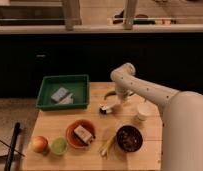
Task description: Wipe table surface with brush
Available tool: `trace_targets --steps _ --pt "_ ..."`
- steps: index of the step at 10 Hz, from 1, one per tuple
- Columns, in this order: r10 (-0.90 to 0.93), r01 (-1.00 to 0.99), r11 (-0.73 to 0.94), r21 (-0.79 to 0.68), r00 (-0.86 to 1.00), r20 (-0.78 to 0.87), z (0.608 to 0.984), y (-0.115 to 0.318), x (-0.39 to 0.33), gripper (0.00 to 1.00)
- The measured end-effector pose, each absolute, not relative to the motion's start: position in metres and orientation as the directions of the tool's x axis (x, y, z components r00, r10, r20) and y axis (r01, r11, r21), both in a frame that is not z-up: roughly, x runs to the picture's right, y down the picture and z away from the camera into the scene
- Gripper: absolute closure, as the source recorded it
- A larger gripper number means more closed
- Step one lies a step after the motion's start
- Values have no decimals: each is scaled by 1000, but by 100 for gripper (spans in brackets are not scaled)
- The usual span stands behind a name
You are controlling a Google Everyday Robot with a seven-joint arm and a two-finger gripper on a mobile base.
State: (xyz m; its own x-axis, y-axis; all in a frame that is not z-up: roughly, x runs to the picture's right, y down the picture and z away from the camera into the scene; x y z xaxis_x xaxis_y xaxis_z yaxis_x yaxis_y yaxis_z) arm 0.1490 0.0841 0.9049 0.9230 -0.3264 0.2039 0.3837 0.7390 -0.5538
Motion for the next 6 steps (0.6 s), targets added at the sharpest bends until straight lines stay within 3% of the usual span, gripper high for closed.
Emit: trace_targets --steps 6 --pt "-272 399 758 -516 913 305 893 88 150 100"
